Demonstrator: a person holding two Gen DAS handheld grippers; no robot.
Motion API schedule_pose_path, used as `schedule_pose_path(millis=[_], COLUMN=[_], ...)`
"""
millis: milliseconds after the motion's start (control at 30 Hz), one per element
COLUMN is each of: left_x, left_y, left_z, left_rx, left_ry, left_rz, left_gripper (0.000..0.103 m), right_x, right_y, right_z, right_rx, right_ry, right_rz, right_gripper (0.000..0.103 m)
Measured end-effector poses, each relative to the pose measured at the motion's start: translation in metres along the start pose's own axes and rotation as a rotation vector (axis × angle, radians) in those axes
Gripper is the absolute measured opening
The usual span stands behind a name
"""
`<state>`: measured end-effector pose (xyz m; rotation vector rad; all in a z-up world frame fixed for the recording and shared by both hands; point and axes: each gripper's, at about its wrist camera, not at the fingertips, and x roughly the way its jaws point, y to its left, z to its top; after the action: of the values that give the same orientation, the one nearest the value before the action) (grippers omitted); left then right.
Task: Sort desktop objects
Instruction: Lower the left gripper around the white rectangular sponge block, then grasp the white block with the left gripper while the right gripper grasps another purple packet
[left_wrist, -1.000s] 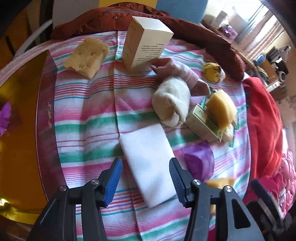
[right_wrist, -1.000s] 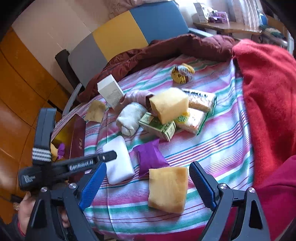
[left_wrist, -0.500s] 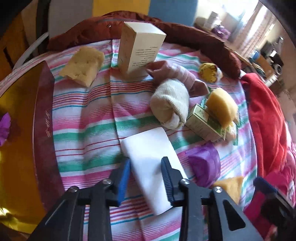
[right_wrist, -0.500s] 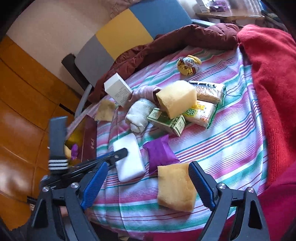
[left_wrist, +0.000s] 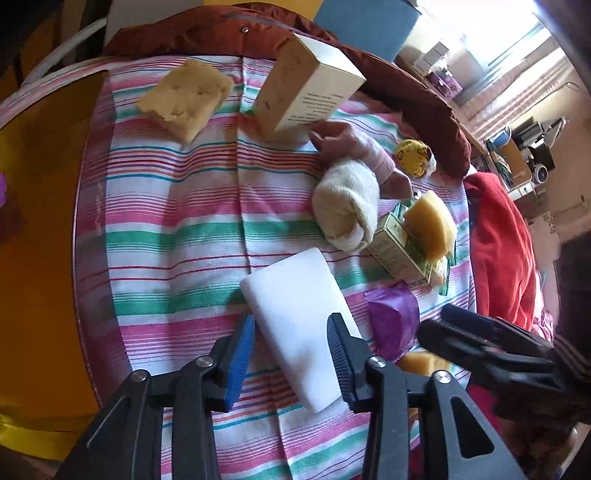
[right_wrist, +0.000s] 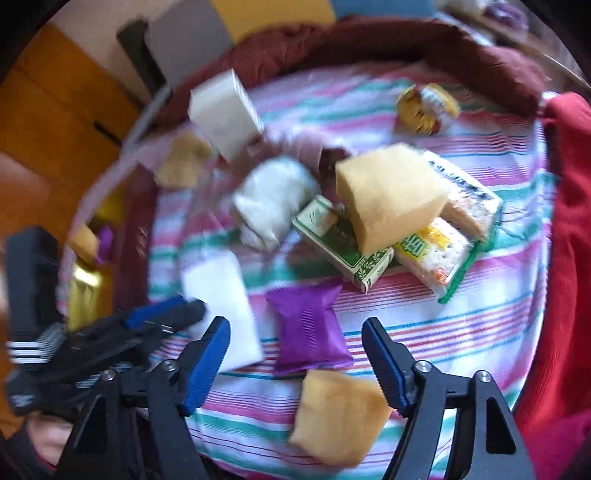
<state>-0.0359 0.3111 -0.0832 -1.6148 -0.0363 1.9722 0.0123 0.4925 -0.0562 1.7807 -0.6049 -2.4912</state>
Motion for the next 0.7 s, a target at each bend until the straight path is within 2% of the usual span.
schedule_pose_path(millis=[133,200,233,267,367,433,600,700], left_x=[-0.004,-0.005,-0.004,-0.007,-0.008,-0.005,0.005,0.008], left_y=[0.001,0.002,0.001,0.004,0.001,-0.001,-0.010,-0.011], left_z=[-0.002,-0.002,-0.002,-0.005,-0.004,-0.001,0.001,-0.003], left_rx=[-0.023,-0.039,-0.040,-0.042,-0.061,-0.090,-0.124,-0.159], left_ry=[-0.009,0.000,0.005,0.011,0.017,0.024,0.055,0.072], left_rz=[-0.012,-0.016,-0.017,-0.018,0.004,0.021,0.129,0.180], left_gripper=[0.049,0.052,0.054,0.054,0.056,0.062,0.073,0.075], right_x=[0.023,0.034,0.038,0.038,0.010,-0.005,-0.038,-0.049], right_y=[0.002,0.004,0.005,0.005,0.005,-0.002,-0.044,-0.064], right_z=[0.008,0.006,0.004,0.004,0.003,-0.001,-0.014,-0.020], right_rx=[-0.048,-0.075,-0.091,-0.085,-0.093,-0.069,0.099,0.170], right_ry=[0.091,0.119,0.126,0.126,-0.003,-0.074,-0.272,-0.363], right_rz=[0.008,-0.003,-0.008,0.001,0.079,0.144,0.337,0.423], right_gripper=[0.071,0.055,0.042,0.041,0.040,0.040,0.040,0.040])
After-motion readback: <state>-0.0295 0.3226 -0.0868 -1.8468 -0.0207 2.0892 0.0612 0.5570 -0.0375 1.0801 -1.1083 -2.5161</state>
